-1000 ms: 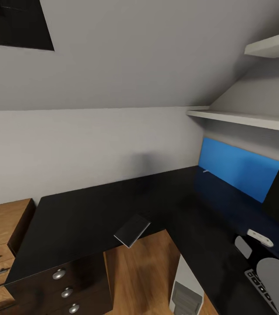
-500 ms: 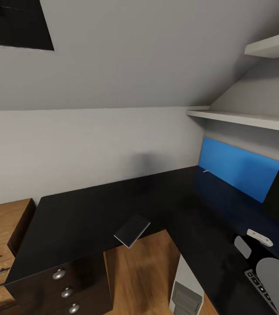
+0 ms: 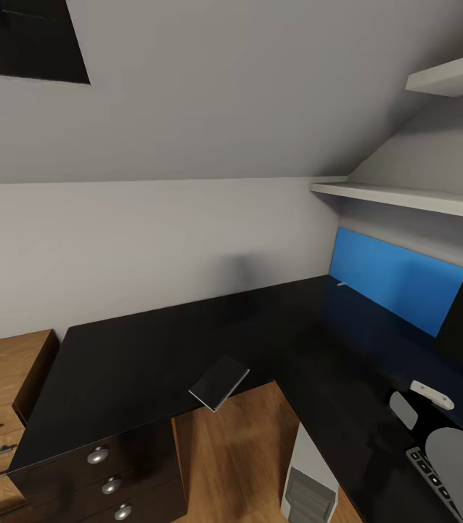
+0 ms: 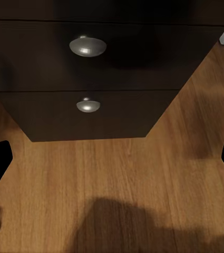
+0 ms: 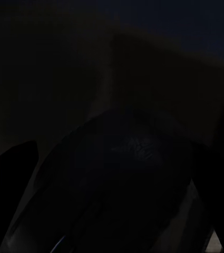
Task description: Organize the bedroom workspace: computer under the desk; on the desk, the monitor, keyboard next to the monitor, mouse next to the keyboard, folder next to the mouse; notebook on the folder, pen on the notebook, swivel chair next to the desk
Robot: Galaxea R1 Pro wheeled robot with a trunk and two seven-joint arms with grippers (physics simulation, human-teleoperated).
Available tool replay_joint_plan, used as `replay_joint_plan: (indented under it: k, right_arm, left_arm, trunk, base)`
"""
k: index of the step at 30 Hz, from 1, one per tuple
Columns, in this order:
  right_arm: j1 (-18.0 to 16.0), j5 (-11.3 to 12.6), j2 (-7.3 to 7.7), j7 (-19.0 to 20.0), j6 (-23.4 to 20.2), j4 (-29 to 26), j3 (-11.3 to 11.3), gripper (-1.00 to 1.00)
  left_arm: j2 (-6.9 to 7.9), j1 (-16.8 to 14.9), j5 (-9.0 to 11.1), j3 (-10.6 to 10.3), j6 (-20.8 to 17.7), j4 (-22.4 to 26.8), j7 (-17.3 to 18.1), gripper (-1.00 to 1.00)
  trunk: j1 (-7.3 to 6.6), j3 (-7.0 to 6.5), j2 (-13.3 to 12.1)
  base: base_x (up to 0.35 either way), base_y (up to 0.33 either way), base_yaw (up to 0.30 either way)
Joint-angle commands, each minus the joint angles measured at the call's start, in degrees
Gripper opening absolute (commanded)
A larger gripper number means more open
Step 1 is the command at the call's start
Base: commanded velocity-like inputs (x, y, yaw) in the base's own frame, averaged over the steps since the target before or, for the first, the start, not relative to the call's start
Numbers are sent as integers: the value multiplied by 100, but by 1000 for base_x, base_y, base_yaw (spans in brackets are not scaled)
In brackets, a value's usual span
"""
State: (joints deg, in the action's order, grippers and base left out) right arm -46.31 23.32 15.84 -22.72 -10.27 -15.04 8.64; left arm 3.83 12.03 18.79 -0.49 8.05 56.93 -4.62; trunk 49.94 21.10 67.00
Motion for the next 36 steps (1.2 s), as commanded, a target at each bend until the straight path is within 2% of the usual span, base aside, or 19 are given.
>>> replay_joint_plan:
  k: [1, 7, 30, 31, 36]
  right_arm:
    - [0, 41, 3, -77, -40, -15, -11, -100]
    - [0, 41, 7, -321, -313, -24, -11, -100]
    - [0, 41, -12, -307, -319, -25, -11, -100]
    - [0, 41, -14, -306, -318, -25, -11, 100]
    - [0, 41, -19, -304, -310, -44, -13, 100]
  left_arm:
    - [3, 1, 35, -12, 12, 6, -21, 100]
    - [3, 1, 36, -12, 12, 5, -21, 100]
    - [3, 0, 37, -12, 12, 5, -21, 100]
    - [3, 0, 37, -12, 12, 4, -21, 100]
    - [3, 1, 37, -12, 12, 5, -21, 100]
  trunk:
    - [0, 5, 4]
    - [0, 5, 4]
    - [0, 5, 4]
    - [0, 5, 4]
    - [0, 5, 4]
  base:
    - [0, 0, 0]
    - [0, 0, 0]
    - [0, 0, 0]
    - [0, 0, 0]
    - [0, 0, 0]
